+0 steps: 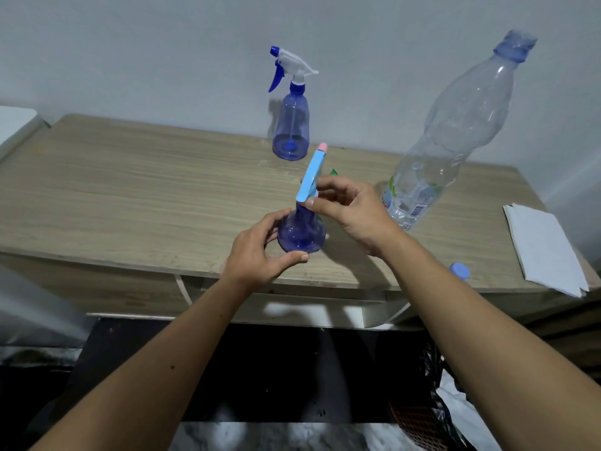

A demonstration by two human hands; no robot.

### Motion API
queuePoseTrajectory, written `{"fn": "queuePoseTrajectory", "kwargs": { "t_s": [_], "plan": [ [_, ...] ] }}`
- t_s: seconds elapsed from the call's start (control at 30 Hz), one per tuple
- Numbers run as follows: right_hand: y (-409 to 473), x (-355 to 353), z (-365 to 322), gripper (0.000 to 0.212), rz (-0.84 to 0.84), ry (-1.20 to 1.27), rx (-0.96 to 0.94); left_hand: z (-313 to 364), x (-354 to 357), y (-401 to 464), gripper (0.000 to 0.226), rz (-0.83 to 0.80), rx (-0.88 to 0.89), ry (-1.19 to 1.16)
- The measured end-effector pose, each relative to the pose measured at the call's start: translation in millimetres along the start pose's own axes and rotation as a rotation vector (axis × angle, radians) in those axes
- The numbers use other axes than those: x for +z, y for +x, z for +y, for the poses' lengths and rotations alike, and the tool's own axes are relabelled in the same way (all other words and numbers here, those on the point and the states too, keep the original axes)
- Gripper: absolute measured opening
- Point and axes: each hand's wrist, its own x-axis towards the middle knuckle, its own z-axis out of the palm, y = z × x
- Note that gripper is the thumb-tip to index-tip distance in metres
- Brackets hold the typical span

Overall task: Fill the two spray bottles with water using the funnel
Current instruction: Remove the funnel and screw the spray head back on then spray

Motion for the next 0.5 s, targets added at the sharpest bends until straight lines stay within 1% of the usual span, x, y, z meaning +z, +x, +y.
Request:
{"fn": "queuePoseTrajectory", "kwargs": {
  "t_s": [0.03,0.13,0.17,0.2,0.3,0.37,0.4,0.5],
  "plan": [
    [-0.3,2.4,-0.4,0.024,0.04,0.003,0.001,-0.2,-0.1,0.2,0.099,-0.001,-0.001,0.002],
    [-0.8,7.9,3.3,0.031,0.157,0.012,-0.008,-1.3,0.1,0.1,0.099,-0.001,-0.001,-0.007],
    [-1.8,8.2,4.2,0.032,0.17,0.02,-0.004,-1.9,0.4,0.2,0.099,-0.001,0.001,-0.007],
    [-3.0,6.8,5.2,0.034,0.149,0.042,0.008,-1.5,0.5,0.3,0.098,-0.001,0.003,-0.005],
    [-6.4,1.7,5.1,0.046,0.011,0.109,0.043,-0.2,0.5,1.0,0.097,0.001,-0.007,-0.004],
    [-6.3,1.7,4.5,0.04,-0.023,0.056,0.015,0.9,-0.1,0.9,0.098,-0.002,-0.007,0.007],
    [-6.4,3.2,4.8,0.035,-0.015,0.035,0.0,1.5,-0.4,0.6,0.098,-0.003,-0.006,0.01],
    [-5.7,9.5,8.7,0.03,0.087,-0.025,-0.019,2.2,-0.6,0.4,0.098,-0.013,-0.006,0.024]
  ]
}}
